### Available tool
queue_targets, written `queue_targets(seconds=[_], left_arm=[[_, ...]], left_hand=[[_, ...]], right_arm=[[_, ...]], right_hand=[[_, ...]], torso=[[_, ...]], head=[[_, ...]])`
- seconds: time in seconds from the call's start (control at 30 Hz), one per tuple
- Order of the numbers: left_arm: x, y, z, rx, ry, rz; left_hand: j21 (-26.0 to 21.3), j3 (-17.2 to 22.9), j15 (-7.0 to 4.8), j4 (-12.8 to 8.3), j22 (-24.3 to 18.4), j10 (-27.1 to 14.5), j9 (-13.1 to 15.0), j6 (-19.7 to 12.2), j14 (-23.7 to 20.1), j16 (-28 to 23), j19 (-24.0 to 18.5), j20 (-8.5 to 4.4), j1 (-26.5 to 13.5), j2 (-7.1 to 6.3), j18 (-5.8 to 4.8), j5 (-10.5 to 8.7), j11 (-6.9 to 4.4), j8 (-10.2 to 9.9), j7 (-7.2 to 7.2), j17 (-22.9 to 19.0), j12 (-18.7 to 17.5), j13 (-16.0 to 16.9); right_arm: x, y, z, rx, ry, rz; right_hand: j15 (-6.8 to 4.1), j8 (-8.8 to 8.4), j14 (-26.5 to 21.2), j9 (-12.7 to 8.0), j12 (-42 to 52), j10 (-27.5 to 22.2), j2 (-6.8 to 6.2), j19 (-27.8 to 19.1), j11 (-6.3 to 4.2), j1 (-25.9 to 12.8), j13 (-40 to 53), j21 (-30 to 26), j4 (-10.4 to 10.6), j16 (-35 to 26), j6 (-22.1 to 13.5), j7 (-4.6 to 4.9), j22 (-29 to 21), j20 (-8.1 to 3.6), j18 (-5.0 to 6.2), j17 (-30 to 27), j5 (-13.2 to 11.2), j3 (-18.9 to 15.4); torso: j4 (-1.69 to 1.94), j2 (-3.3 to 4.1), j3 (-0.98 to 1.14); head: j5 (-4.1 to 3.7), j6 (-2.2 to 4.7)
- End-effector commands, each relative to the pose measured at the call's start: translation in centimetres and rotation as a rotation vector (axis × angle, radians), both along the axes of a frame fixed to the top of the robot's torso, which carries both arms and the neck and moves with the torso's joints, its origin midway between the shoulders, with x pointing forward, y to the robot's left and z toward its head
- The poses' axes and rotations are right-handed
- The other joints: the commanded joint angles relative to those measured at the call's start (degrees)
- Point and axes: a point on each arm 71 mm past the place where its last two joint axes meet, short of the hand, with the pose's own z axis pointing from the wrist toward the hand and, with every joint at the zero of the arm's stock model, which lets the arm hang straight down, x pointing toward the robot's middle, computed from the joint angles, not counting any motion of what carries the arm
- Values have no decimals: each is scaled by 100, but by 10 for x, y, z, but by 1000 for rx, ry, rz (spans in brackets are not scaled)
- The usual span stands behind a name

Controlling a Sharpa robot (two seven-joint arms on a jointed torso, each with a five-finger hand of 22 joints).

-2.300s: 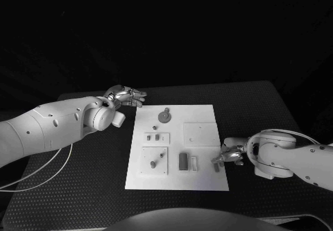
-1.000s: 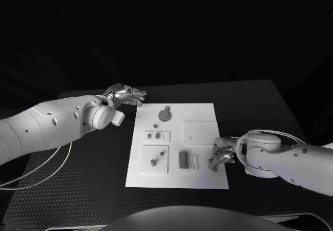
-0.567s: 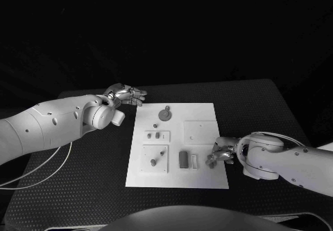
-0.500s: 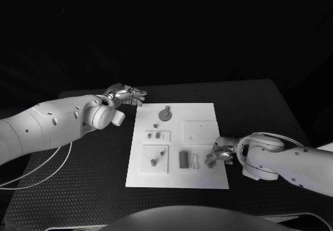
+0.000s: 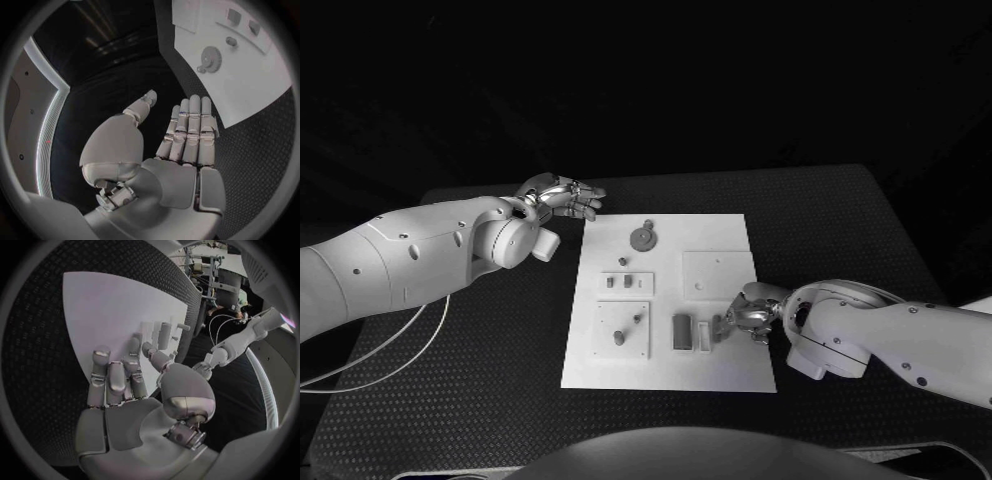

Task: Assemble the parts on the task board

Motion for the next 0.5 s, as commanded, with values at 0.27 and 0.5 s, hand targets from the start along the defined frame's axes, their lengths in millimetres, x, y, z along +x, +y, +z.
queue_targets(seconds=[0.27, 0.5], left_arm=[[0, -2, 1, -4, -4, -16], [0, -3, 1, -6, -4, -19]], left_hand=[[20, -23, 15, -5, -9, -17, -7, -49, 16, -41, -29, -8, -17, 3, 54, -16, -5, 31, 4, 12, 15, -7], [20, -23, 15, -5, -9, -17, -7, -49, 17, -43, -29, -8, -16, 2, 53, -16, -4, 32, 4, 15, 15, -7]], right_arm=[[-4, 7, -1, 35, 53, -13], [0, 9, -3, 13, 50, 4]], right_hand=[[-31, 4, -10, -7, -31, 36, -83, 12, 3, 0, 11, 2, 15, -35, 40, -6, 7, 3, 72, -25, 24, -45], [-24, -20, -39, -25, -50, 20, -138, 1, 13, -45, 17, -12, 24, -45, 24, 4, 7, 10, 72, -56, 24, -61]], torso=[[-5, -1, 3], [-7, -3, -3]], head=[[0, -5], [-12, 14]])
